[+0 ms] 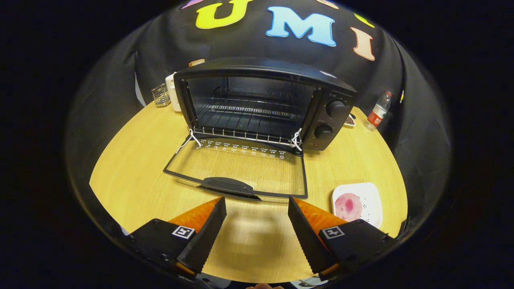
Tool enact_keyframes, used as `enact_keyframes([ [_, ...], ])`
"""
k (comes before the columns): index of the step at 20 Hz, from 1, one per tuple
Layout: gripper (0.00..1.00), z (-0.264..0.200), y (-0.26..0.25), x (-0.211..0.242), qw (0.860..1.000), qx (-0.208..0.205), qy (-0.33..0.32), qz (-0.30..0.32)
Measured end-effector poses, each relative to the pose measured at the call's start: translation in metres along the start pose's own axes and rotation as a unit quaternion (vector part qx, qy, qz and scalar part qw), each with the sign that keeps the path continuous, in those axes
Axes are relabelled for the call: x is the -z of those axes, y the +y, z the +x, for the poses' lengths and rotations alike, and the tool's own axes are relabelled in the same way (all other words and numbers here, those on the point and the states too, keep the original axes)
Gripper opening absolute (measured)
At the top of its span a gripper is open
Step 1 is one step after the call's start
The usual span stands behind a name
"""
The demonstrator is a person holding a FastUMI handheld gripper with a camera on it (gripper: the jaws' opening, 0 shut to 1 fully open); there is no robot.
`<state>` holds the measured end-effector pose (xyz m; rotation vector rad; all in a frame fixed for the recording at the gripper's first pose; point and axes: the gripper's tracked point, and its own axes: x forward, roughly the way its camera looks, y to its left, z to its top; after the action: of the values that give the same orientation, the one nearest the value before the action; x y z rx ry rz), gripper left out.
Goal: Open the toaster oven, put the food inside, and close the toaster oven door.
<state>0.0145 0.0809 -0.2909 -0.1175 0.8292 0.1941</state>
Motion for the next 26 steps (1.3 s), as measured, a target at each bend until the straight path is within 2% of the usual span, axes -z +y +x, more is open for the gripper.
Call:
enact_keyframes([
  [1, 0.99, -0.005, -0.002, -0.001, 1.000, -0.009, -0.001, -0.007],
  [4, 0.99, -0.036, -0.033, 0.005, 1.000, 0.002, 0.007, -0.013],
  [12, 0.99, -0.087, -0.149, 0.004, 0.998, 0.063, 0.021, 0.020],
  [17, 0.99, -0.079, -0.211, 0.016, 0.994, 0.079, 0.041, 0.061],
  [22, 0.99, -0.056, -0.261, 0.040, 0.993, 0.065, 0.085, 0.053],
  [26, 0.99, -0.027, -0.289, 0.060, 0.991, 0.037, 0.121, 0.052],
])
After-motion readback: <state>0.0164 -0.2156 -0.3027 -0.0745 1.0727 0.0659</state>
